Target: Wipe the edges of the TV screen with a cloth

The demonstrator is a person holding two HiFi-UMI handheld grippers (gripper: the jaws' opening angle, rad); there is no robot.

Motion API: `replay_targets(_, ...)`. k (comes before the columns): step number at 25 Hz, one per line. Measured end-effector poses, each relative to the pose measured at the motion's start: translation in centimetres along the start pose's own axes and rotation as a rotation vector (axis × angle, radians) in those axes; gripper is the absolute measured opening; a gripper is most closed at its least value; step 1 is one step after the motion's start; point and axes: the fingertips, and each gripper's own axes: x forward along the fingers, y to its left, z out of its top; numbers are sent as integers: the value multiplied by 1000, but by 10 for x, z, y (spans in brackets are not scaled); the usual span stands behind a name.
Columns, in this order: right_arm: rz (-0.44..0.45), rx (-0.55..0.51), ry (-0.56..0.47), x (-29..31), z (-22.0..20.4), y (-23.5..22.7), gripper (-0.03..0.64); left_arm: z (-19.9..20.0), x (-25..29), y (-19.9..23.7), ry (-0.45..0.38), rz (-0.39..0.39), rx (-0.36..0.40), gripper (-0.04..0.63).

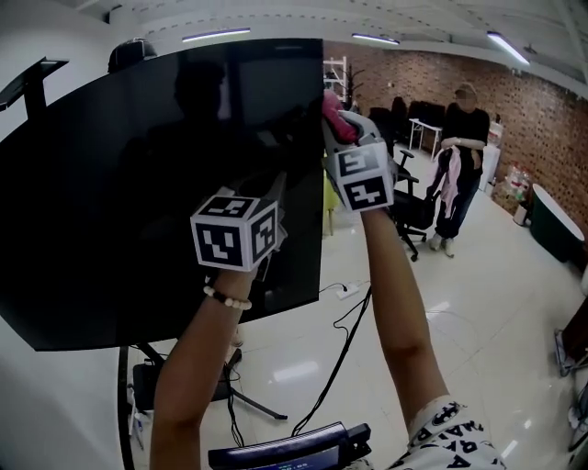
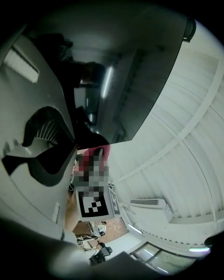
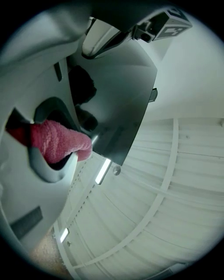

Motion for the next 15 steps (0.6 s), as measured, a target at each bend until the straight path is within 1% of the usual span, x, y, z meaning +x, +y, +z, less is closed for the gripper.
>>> replay_targets(4,-16,-29,-25,13,31,-19,61,31,-1,3,-25,-14,0,-2)
replay_targets(8,-49,-84,-83,20,75,-45,61,55,-4,3,-50,-29,-3,-2)
replay_targets(9,-59,-113,-87,23,88,-53,61,59,-5,2,-56,-34,-11,-2)
replay_targets(11,-66,-200,-61,30,108,-65,61,65,-9,-1,-69,-45,-23,-3)
replay_targets(13,-36,-294,-15,36,119,-71,61,70,-14,-3,-75,-53,-23,-2)
replay_targets(15,21,-378,35,39,121,-70,61,75,-16,-5,-79,-62,-22,-2)
